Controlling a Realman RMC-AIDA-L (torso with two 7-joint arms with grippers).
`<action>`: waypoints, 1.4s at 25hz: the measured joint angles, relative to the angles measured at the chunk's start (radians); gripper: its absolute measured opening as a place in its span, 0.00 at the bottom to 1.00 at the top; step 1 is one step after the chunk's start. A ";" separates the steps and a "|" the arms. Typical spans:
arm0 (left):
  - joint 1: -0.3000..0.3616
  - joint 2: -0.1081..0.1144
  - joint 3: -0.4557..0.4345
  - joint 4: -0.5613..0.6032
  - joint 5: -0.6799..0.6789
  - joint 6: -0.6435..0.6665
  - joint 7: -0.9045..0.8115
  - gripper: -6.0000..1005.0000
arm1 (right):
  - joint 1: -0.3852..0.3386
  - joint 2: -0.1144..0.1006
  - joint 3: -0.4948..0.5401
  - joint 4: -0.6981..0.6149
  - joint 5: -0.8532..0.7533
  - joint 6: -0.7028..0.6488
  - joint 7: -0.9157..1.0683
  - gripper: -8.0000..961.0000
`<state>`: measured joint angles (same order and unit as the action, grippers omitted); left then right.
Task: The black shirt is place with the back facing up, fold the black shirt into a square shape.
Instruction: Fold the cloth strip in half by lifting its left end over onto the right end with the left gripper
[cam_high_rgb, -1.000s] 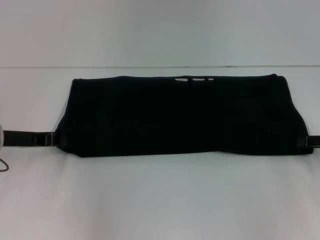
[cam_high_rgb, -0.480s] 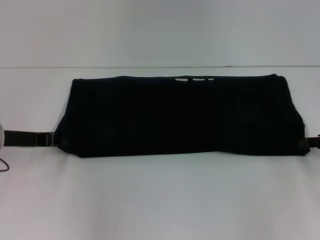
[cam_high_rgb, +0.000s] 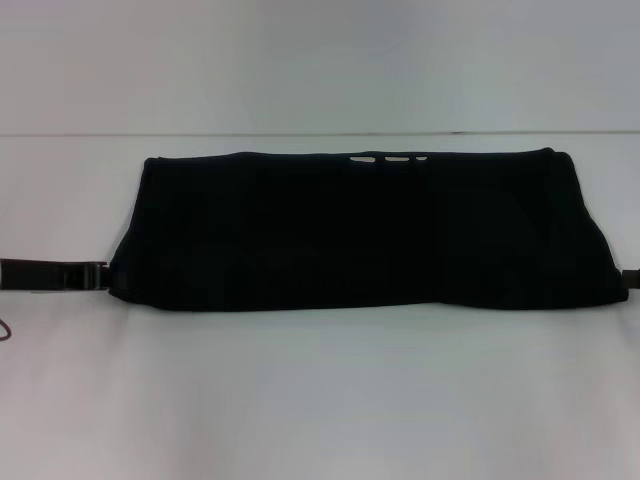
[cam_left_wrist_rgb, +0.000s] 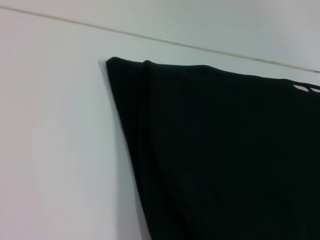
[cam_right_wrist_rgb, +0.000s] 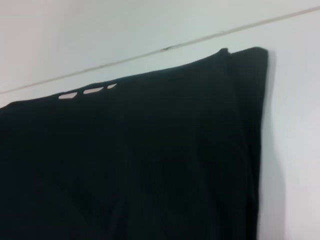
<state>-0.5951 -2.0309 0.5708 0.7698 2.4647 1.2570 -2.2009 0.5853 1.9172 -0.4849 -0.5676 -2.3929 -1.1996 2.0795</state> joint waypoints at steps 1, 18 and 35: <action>0.000 0.003 0.000 0.001 0.000 0.001 0.001 0.01 | -0.002 -0.001 0.005 0.000 0.000 -0.001 -0.002 0.03; 0.006 0.021 -0.013 0.027 0.049 0.026 0.015 0.01 | -0.030 -0.011 0.029 0.000 0.000 -0.023 -0.010 0.01; -0.004 0.032 -0.029 0.078 0.064 0.078 0.005 0.05 | -0.039 -0.009 0.084 -0.049 0.062 -0.167 -0.041 0.01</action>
<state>-0.5986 -1.9989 0.5415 0.8476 2.5289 1.3351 -2.1954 0.5461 1.9082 -0.4007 -0.6163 -2.3305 -1.3670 2.0388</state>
